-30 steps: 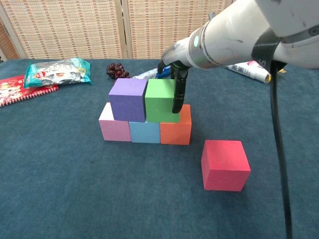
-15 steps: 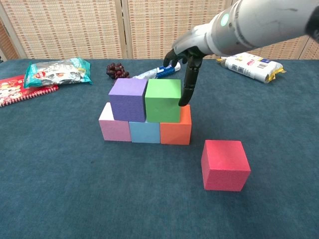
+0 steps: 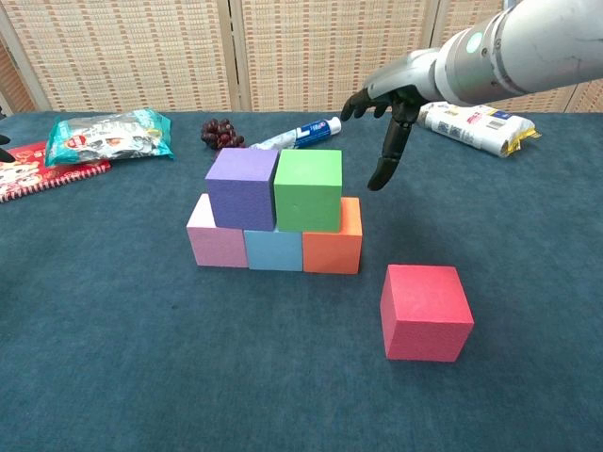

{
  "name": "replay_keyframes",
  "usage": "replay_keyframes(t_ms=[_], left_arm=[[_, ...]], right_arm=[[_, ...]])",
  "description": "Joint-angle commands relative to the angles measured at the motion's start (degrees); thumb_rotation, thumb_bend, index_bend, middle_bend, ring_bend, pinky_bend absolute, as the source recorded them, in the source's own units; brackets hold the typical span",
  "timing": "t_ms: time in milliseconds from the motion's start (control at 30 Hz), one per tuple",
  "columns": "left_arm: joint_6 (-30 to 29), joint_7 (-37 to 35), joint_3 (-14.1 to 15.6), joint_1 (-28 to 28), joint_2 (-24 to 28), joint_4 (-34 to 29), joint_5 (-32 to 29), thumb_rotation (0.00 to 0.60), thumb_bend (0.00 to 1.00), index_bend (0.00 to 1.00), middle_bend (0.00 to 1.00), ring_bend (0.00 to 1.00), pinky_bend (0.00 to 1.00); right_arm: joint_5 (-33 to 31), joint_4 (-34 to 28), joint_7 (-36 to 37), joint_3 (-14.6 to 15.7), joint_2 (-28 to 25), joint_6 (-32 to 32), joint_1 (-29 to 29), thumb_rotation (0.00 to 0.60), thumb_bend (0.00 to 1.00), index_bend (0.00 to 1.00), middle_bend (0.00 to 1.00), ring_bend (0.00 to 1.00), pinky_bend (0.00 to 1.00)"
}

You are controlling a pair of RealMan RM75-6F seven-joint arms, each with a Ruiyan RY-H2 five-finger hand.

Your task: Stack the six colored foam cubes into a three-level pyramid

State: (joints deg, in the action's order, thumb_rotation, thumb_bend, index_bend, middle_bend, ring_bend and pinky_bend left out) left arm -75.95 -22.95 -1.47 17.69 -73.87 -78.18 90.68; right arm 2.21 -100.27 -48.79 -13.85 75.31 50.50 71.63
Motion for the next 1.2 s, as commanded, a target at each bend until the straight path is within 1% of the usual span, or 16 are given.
replay_keyframes(t_ms=[33, 133, 200, 500, 800, 933, 1033, 1100, 1200], left_arm=[[0.2, 0.4, 0.1, 0.1, 0.0, -0.3, 0.0, 0.600, 0.31, 0.22, 0.04, 0.00, 0.17], [0.4, 0.6, 0.6, -0.2, -0.1, -0.5, -0.3, 0.600, 0.31, 0.22, 0.04, 0.00, 0.17], [0.3, 0.5, 0.8, -0.4, -0.1, -0.3, -0.4, 0.600, 0.31, 0.22, 0.04, 0.00, 0.17], [-0.5, -0.7, 1.3, -1.1, -0.3, 0.7, -0.6, 0.600, 0.31, 0.22, 0.04, 0.00, 0.17], [-1.0, -1.3, 1.6, -1.3, -0.6, 1.3, -0.3, 0.600, 0.31, 0.22, 0.04, 0.00, 0.17], [-1.0, -1.6, 1.6, -1.2, -0.7, 1.6, -0.3, 0.600, 0.31, 0.21, 0.04, 0.00, 0.17], [-1.0, -1.8, 1.7, -1.2, -0.8, 1.7, -0.2, 0.600, 0.31, 0.21, 0.04, 0.00, 0.17], [-1.0, -1.7, 1.7, -1.2, -0.9, 1.8, -0.2, 0.600, 0.31, 0.21, 0.04, 0.00, 0.17], [-1.2, -1.6, 1.7, -1.3, -0.9, 1.8, -0.2, 0.600, 0.31, 0.21, 0.04, 0.00, 0.17]], right_arm=[[0.3, 1.4, 0.5, 0.5, 1.0, -0.6, 0.5, 0.600, 0.11, 0.00, 0.09, 0.00, 0.00], [0.7, 4.2, 1.5, 0.8, 3.7, -1.6, 1.7, 0.600, 0.11, 0.00, 0.08, 0.00, 0.00], [1.1, 4.9, 1.9, 1.0, 4.5, -1.4, 2.2, 0.600, 0.11, 0.00, 0.08, 0.00, 0.00], [1.6, 6.1, 3.6, 1.7, 6.0, -0.7, 3.5, 0.600, 0.11, 0.00, 0.08, 0.00, 0.00], [1.5, 5.8, 4.5, 2.6, 6.1, 0.2, 4.2, 0.600, 0.11, 0.00, 0.08, 0.00, 0.00], [2.0, 4.2, 5.2, 2.9, 4.6, 0.7, 3.8, 0.600, 0.11, 0.00, 0.08, 0.00, 0.00], [3.7, 1.5, 6.4, 3.1, 2.2, 1.2, 2.7, 0.600, 0.11, 0.00, 0.08, 0.00, 0.00], [5.9, -1.3, 7.7, 3.4, -0.2, 1.9, 1.2, 0.600, 0.11, 0.00, 0.08, 0.00, 0.00], [11.8, -6.6, 10.2, 4.2, -4.3, 4.0, -2.0, 0.600, 0.11, 0.00, 0.08, 0.00, 0.00]])
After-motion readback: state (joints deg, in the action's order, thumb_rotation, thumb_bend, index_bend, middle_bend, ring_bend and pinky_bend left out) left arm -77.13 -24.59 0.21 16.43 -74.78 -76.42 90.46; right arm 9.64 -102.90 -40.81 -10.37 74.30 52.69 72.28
